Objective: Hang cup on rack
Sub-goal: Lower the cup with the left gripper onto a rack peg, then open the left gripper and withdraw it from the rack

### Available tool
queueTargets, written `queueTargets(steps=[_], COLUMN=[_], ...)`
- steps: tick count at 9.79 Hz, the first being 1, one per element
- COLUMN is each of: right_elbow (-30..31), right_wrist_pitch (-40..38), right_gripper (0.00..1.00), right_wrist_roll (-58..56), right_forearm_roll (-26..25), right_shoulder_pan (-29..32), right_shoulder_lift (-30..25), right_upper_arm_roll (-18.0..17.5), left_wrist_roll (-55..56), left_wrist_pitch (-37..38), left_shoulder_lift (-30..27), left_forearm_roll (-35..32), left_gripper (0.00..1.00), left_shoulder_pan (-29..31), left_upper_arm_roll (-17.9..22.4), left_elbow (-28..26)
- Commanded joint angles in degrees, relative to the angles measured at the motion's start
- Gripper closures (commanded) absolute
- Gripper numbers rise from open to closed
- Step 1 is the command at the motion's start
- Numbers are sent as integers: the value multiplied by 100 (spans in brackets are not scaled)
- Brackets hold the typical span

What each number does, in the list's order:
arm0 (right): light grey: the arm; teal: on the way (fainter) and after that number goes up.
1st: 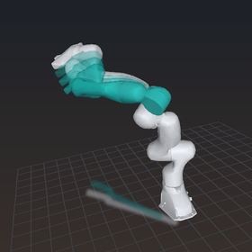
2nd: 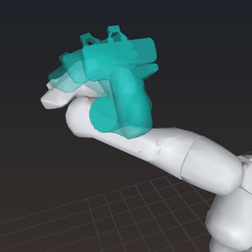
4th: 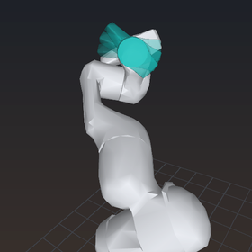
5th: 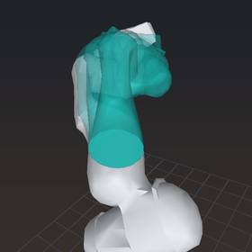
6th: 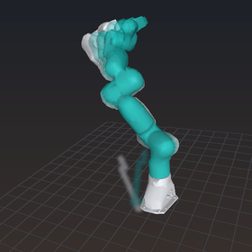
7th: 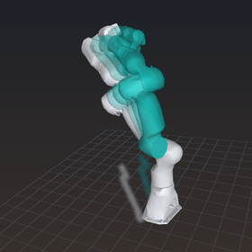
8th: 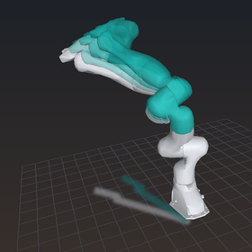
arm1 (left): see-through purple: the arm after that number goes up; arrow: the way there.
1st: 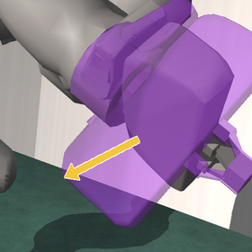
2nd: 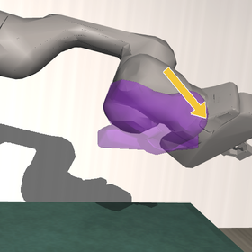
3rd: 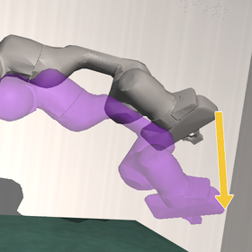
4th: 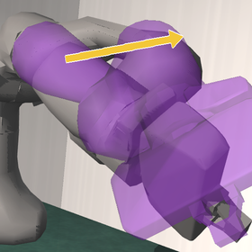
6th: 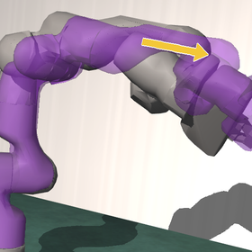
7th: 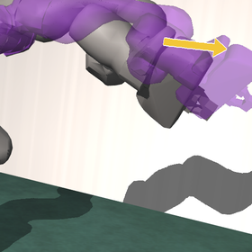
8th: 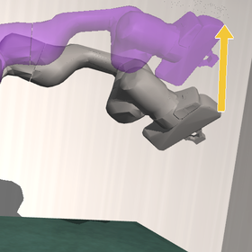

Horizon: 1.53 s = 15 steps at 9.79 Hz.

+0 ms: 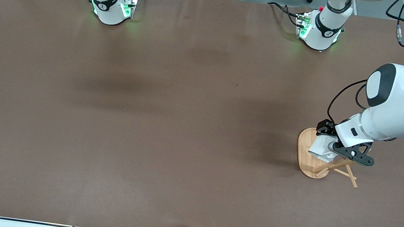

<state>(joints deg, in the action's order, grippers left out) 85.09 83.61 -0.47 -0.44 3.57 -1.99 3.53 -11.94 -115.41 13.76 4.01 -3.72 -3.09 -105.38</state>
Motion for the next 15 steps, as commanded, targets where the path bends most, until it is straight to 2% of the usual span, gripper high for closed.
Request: queueTargets(steps=[1,4,7,10,12,14,15], right_elbow=[-36,-36,-28,-10,-10,-10,-1], right_wrist_pitch=[-56,-56,-56,-56,-56,-56,-56], right_gripper=[0,0,0,0,0,0,0], right_wrist_roll=[-67,-67,-76,-84,-93,-93,-93], right_forearm_roll=[-114,-114,-114,-88,-79,-70,-62], right_shoulder_pan=[3,12,12,73,82,117,117], right_shoulder_lift=[-12,-12,-12,-12,-12,-4,-4], right_upper_arm_roll=[7,7,7,7,7,7,7], left_wrist_roll=[-116,286,1067,1054,983,1061,1062], left_wrist_pitch=[-95,123,1185,1364,1407,1922,2178], left_shoulder_lift=[101,5,-188,-654,-979,-1269,-1401], left_forearm_roll=[91,74,47,12,12,-67,-433], left_gripper=[0,0,0,0,0,0,0], left_shoulder_pan=[-41,-41,82,432,433,425,425], left_upper_arm_roll=[89,98,36,36,36,-42,-130], left_elbow=[-27,287,956,1202,1291,1300,1292])
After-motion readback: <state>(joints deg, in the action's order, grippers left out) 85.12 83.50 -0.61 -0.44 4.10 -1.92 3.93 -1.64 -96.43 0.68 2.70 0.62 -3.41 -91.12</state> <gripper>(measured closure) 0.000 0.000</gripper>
